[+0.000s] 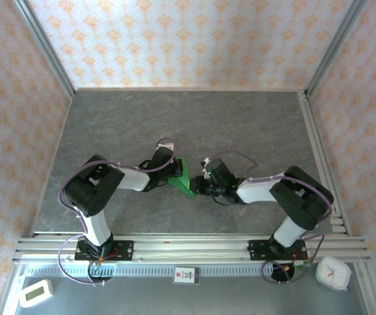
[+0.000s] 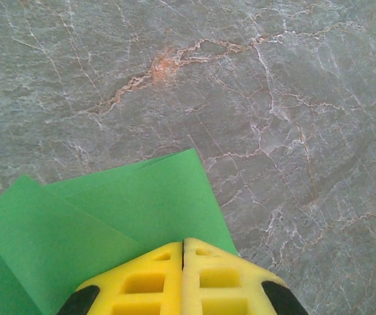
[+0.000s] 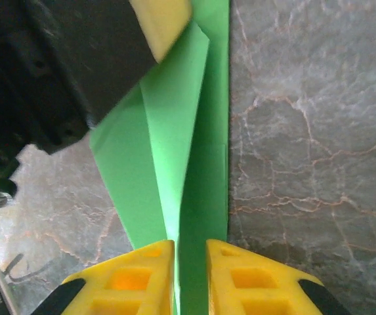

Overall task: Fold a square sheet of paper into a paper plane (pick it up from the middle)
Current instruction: Fourth fold the wing at the center of the table.

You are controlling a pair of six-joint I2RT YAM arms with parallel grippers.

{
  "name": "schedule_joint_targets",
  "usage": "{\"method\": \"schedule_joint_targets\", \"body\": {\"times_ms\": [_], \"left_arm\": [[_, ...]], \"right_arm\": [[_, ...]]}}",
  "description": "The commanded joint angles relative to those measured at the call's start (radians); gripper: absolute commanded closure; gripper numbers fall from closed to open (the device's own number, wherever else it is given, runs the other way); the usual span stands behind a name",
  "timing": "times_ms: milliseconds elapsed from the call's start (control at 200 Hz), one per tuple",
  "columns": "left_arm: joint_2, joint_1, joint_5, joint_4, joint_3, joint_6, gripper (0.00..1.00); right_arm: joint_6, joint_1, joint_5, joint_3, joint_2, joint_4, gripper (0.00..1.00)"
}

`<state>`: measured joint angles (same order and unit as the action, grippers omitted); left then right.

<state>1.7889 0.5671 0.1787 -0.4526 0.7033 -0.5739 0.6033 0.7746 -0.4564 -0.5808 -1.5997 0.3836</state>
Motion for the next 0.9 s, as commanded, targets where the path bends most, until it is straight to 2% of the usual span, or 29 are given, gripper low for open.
{"method": "schedule_joint_targets", "body": {"times_ms": [0,170,525,896], "left_arm": [[-0.008,-0.010,-0.035,0.040,-0.029,0.019,1.00],[-0.003,-0.010,-0.028,0.033,-0.033,0.018,1.00],[0.000,-0.010,-0.028,0.035,-0.034,0.020,1.00],[0.006,-0.010,-0.025,0.039,-0.033,0.019,1.00]], "right_arm": [[-0.037,-0.009,0.033,-0.056,0.084,-0.085,0.81],[-0.042,-0.002,-0.002,-0.111,0.076,-0.101,0.86],[-0.033,0.055,-0.018,-0.184,-0.102,-0.055,1.00],[-0.055,0.058,-0.002,-0.173,-0.194,-0.082,1.00]]}}
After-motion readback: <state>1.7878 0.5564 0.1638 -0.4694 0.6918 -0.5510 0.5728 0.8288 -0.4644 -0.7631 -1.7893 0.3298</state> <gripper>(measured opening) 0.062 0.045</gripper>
